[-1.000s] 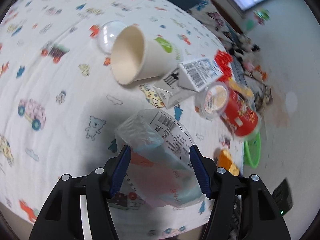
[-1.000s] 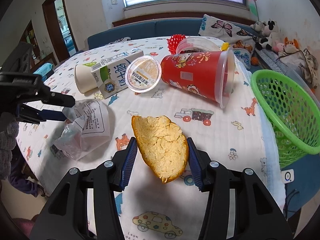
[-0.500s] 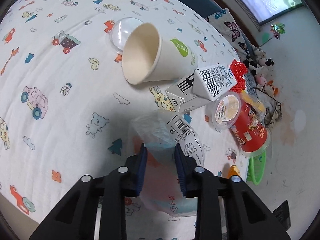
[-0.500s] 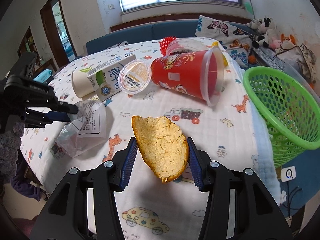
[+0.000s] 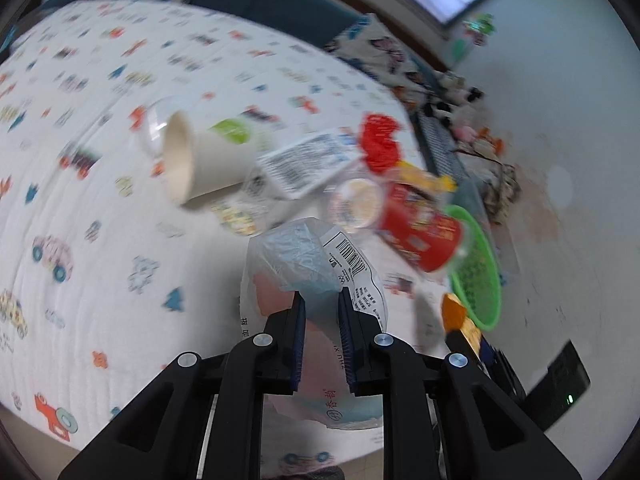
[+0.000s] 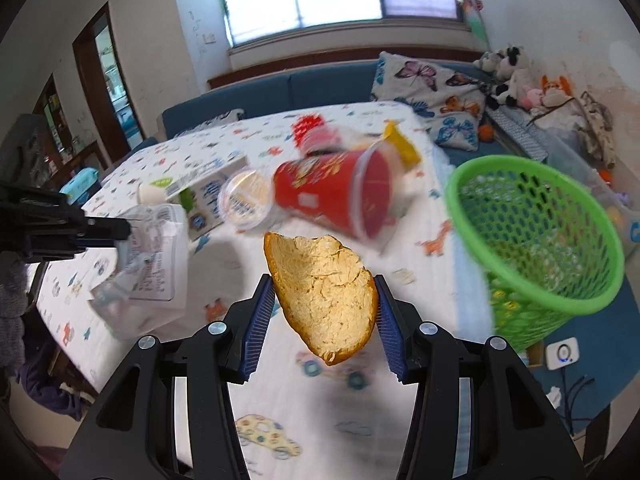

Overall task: Collect trash
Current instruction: 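Carry the bread into the green basket with the right gripper while the left drops the bag in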

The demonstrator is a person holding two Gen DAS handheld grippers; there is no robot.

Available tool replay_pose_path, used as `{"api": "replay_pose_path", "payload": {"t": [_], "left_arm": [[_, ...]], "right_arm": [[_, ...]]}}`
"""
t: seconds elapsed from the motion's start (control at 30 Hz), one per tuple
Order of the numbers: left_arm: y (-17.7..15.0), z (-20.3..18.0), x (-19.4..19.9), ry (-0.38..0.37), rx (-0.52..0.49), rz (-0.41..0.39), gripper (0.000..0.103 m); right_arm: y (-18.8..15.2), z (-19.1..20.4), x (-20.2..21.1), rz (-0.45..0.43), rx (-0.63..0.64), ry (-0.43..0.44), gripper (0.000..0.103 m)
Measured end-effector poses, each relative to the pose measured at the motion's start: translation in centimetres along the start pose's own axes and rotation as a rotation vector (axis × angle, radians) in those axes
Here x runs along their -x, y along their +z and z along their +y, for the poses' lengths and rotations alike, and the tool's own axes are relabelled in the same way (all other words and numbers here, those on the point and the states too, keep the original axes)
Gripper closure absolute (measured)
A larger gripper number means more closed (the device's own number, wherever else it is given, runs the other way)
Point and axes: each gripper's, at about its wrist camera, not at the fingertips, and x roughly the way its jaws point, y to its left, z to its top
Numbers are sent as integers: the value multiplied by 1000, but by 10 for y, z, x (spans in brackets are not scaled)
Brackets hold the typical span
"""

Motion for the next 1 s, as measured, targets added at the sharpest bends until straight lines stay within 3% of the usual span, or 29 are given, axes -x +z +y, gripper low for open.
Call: {"api": "replay_pose_path", "payload": {"t": [0.3, 0.73, 1.0], "left_arm": [[17, -69, -3, -83, -174, -7, 87], [52, -184, -44, -166, -404, 12, 87], [61, -238, -87, -166, -508, 40, 87]], "right_arm": [[10, -55, 14, -33, -88, -108, 53], [24, -154, 11, -18, -205, -304, 51], [27, -191, -2, -5, -252, -326, 45]]}}
